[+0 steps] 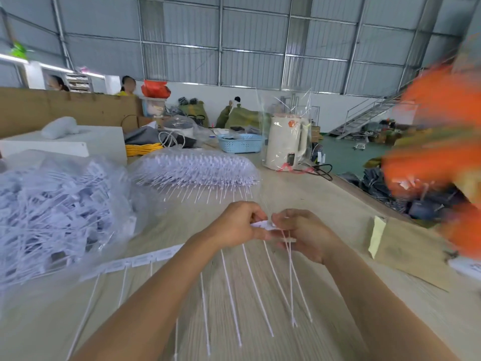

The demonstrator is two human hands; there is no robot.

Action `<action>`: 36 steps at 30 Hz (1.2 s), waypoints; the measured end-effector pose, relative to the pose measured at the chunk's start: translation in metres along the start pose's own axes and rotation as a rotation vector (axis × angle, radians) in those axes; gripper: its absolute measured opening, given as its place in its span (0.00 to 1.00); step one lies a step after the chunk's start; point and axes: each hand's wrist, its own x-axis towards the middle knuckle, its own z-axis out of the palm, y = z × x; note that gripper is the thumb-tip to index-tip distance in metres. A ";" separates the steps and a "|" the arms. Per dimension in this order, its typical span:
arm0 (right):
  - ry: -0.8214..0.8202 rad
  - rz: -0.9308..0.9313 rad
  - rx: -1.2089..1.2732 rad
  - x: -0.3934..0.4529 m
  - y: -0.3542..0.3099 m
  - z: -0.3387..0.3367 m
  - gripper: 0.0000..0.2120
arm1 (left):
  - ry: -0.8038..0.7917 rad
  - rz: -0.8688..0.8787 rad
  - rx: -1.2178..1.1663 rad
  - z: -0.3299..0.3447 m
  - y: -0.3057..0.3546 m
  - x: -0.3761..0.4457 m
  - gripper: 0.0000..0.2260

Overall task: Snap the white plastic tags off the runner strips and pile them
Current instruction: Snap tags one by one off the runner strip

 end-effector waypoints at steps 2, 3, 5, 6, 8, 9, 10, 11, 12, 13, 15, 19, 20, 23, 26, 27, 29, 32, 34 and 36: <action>0.020 -0.047 0.007 0.000 0.004 0.008 0.07 | -0.010 0.002 -0.017 0.000 0.000 0.000 0.16; 0.045 -0.085 0.007 0.000 0.005 0.009 0.07 | -0.016 -0.003 -0.025 -0.001 0.001 0.000 0.18; 0.087 -0.152 0.007 0.001 0.004 0.008 0.08 | -0.021 -0.023 -0.049 -0.002 0.001 0.000 0.21; 0.089 -0.175 0.010 0.002 0.003 0.006 0.09 | -0.020 -0.037 -0.061 -0.003 0.001 -0.001 0.21; 0.061 -0.209 -0.013 0.003 0.003 0.004 0.06 | -0.026 -0.048 -0.049 -0.005 -0.002 -0.001 0.19; 0.044 -0.217 -0.034 0.003 0.004 0.004 0.05 | -0.036 -0.036 -0.023 -0.005 -0.002 -0.002 0.15; 0.030 -0.219 -0.051 0.002 0.005 0.004 0.05 | -0.042 -0.011 0.019 -0.004 -0.002 -0.003 0.12; 0.021 -0.214 -0.055 0.003 0.006 0.005 0.06 | -0.040 0.026 0.086 -0.004 0.000 -0.004 0.08; 0.014 -0.203 -0.042 0.003 0.007 0.006 0.06 | -0.034 0.077 0.187 -0.003 0.001 -0.004 0.07; 0.009 -0.183 -0.016 0.003 0.007 0.006 0.05 | -0.027 0.132 0.310 -0.003 0.003 -0.005 0.07; 0.008 -0.144 0.007 0.004 0.008 0.006 0.05 | -0.033 0.221 0.527 -0.003 0.006 -0.005 0.09; 0.029 -0.227 -0.181 0.002 0.012 0.004 0.06 | -0.135 0.239 0.662 0.001 0.007 -0.005 0.11; 0.026 -0.265 -0.253 0.002 0.013 0.004 0.07 | -0.166 0.225 0.642 0.001 0.007 -0.004 0.12; 0.005 -0.379 -0.424 0.001 0.016 0.000 0.08 | -0.229 0.143 0.361 0.000 0.006 -0.006 0.15; 0.000 -0.436 -0.386 0.003 0.013 -0.004 0.10 | -0.179 0.033 -0.035 -0.004 0.003 -0.012 0.16; -0.001 -0.445 -0.362 0.004 0.012 -0.005 0.10 | -0.177 0.018 -0.108 -0.005 0.004 -0.012 0.16; -0.005 -0.446 -0.343 0.005 0.011 -0.006 0.12 | -0.197 0.030 -0.130 -0.006 0.006 -0.010 0.17; 0.128 -0.392 -0.376 0.007 0.013 -0.009 0.13 | -0.246 0.027 -0.104 -0.009 0.007 -0.008 0.17; 0.391 -0.326 -0.321 0.006 0.008 -0.023 0.12 | -0.286 0.015 -0.148 -0.013 0.007 -0.009 0.17; 0.458 -0.271 -0.013 0.002 -0.001 -0.040 0.12 | -0.227 0.024 -0.158 -0.018 0.007 -0.008 0.15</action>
